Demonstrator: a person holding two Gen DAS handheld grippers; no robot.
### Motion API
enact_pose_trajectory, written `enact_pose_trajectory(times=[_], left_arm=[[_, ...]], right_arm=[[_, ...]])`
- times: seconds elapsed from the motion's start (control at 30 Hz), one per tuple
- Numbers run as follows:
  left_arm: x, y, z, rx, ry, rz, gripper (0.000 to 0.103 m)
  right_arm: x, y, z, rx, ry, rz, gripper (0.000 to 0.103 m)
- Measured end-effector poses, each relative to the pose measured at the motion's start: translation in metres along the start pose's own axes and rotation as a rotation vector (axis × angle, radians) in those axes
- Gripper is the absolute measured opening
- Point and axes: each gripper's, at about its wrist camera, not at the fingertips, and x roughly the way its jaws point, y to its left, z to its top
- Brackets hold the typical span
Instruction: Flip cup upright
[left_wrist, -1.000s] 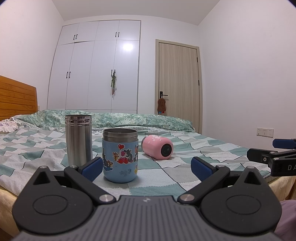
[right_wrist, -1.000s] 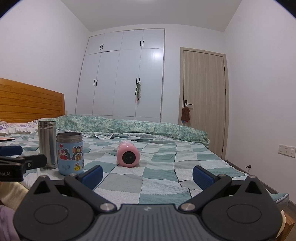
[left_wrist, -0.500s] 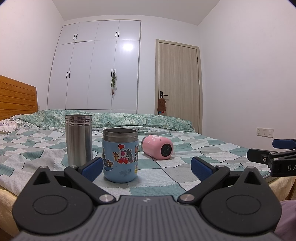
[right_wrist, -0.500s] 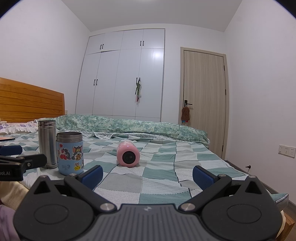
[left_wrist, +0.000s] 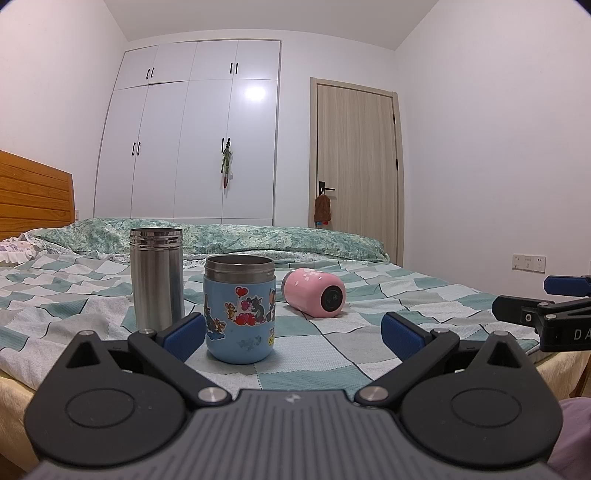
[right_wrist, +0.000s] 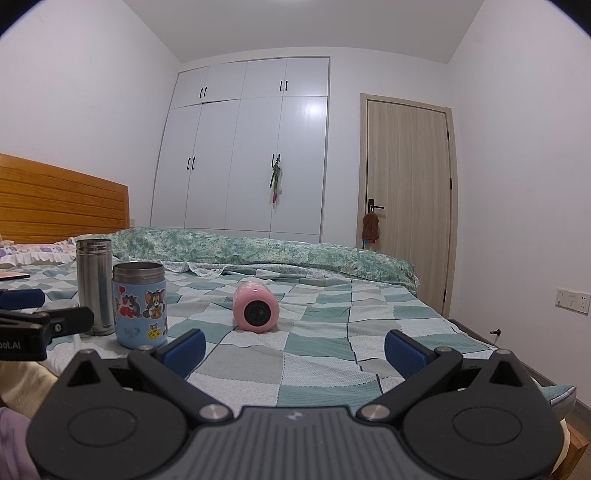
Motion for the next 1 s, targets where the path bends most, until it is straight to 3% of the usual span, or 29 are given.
enact_pose_trajectory(times=[0.23, 0.33, 0.57, 1.0], left_arm=[[-0.001, -0.002, 0.001, 0.005, 0.002, 0.009, 0.103], [0.002, -0.006, 0.004, 0.026, 0.027, 0.025, 0.103], [0.027, -0.026, 0.037, 0.053, 0.070, -0.003, 0.103], [0.157, -0.073, 0.095, 0.094, 0.269, 0.010, 0.103]], right_arm=[[0.000, -0.002, 0.001, 0.005, 0.006, 0.001, 0.103], [0.009, -0.011, 0.007, 0.052, 0.036, 0.050, 0.103], [0.040, -0.037, 0.032, 0.028, 0.032, 0.085, 0.103], [0.159, -0.103, 0.081, -0.041, 0.169, 0.135, 0.103]])
